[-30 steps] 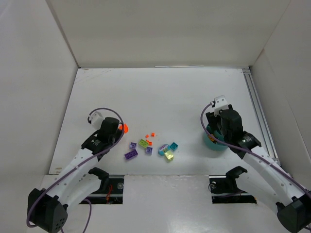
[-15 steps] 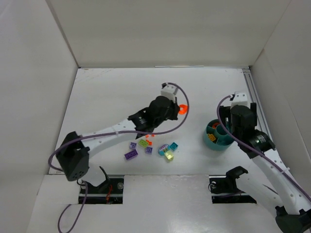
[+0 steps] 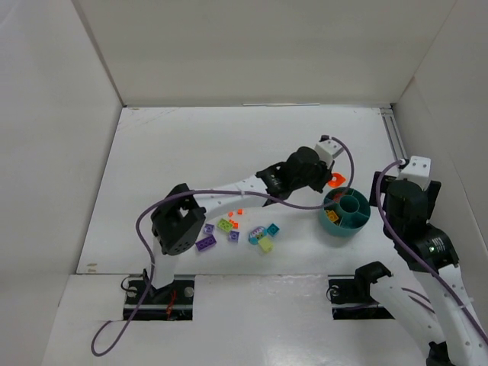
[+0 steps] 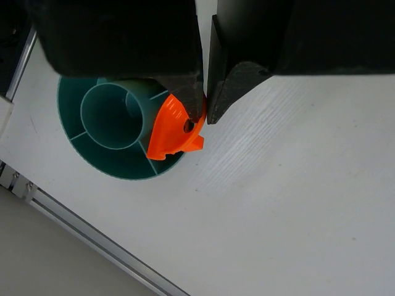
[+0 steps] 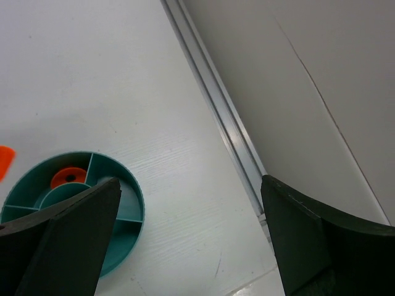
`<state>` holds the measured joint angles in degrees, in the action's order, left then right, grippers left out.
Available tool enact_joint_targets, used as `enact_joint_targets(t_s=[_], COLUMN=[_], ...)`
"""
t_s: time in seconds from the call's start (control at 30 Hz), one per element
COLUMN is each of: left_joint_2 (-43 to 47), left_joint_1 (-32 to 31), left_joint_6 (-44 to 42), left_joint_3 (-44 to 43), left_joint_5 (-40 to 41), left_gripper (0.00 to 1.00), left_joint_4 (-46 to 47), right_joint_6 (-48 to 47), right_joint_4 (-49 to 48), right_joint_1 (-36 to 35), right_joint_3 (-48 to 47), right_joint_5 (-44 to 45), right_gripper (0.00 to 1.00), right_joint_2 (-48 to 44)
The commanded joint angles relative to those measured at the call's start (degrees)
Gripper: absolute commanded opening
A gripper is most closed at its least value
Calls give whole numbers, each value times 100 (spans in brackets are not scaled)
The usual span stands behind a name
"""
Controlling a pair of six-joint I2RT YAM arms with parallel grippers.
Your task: Sort the legos into containers by color
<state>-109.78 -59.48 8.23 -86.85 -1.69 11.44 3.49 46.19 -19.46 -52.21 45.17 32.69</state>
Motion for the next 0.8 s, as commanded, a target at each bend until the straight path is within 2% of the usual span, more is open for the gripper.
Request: enact_joint_targets(t_s=[0.0,0.23,0.5,0.77], left_joint_2=[-298,-826,-1107,-1160], left_joint_1=[-256,-309,-371,-371], left_joint_6=[-304,-252,12,170], left_joint_3=[-708,-1273,-1326,-1247], left_joint_5=[-77,125,591,459], left_gripper=[0,0,0,0], left_joint_4=[7,-265,-265,-380], right_joint_6=[100,47,47,-6], right_joint_4=[109,109,109,109], right_joint_1=[30,30,30,30], right_joint_3=[-246,-194,-194,-141], right_joint_5=[115,54,-51,-52], right_gripper=[100,100,100,100], right_joint_2=[-96,-96,-43,-43])
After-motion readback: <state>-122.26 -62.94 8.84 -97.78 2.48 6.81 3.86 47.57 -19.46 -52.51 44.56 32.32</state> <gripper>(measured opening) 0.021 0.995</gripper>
